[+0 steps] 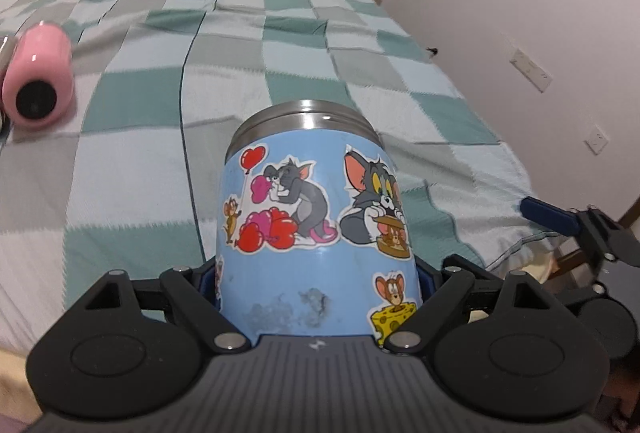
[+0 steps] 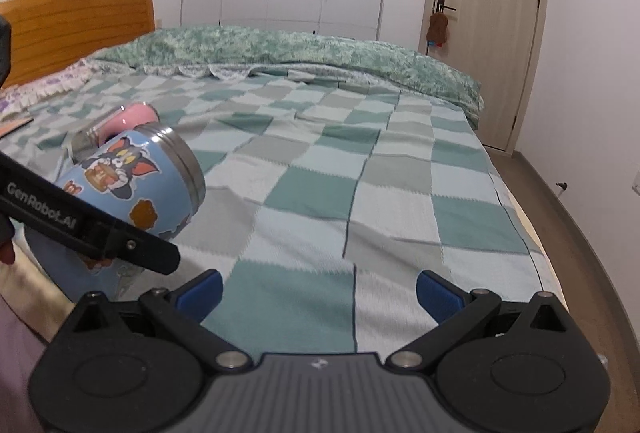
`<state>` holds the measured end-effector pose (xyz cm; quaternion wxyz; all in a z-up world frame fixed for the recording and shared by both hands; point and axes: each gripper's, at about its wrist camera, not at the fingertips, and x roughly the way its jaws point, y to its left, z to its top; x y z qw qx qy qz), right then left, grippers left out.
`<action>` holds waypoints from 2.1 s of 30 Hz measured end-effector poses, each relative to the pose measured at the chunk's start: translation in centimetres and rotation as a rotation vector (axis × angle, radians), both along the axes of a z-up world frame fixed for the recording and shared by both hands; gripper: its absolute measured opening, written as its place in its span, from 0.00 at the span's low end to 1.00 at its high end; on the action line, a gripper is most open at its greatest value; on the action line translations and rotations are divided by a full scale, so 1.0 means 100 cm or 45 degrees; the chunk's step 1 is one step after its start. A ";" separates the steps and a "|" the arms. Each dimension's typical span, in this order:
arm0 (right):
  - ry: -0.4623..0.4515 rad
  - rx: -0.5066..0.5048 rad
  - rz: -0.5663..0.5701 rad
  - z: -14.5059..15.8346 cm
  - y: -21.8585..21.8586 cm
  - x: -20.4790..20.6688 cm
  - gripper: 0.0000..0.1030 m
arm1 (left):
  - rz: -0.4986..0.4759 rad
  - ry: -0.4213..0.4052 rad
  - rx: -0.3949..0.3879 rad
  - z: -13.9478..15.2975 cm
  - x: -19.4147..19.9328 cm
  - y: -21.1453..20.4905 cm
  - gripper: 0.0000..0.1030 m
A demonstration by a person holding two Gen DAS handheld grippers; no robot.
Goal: Flip cup upright
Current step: 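Lift the blue cup with the left tool and pass it toward the right tool, then grasp the blue cup body with the right tool fingers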
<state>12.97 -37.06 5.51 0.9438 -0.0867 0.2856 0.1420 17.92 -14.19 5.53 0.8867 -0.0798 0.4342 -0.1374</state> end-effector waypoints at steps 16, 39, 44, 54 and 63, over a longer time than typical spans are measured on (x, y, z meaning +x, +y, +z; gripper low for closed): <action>0.015 -0.019 0.006 -0.006 -0.008 -0.006 1.00 | 0.015 -0.058 0.069 0.000 -0.009 -0.002 1.00; 0.137 0.077 0.050 0.048 0.101 0.001 1.00 | 0.043 -0.305 0.297 0.064 -0.057 0.137 1.00; 0.298 0.122 -0.035 0.038 0.121 0.025 1.00 | 0.019 -0.307 0.302 0.046 -0.056 0.159 1.00; 0.512 0.128 -0.132 0.020 0.135 0.058 1.00 | -0.019 -0.313 0.266 0.021 -0.042 0.180 1.00; 0.740 0.246 -0.199 -0.005 0.134 0.086 0.96 | -0.083 -0.340 0.218 0.011 -0.031 0.172 1.00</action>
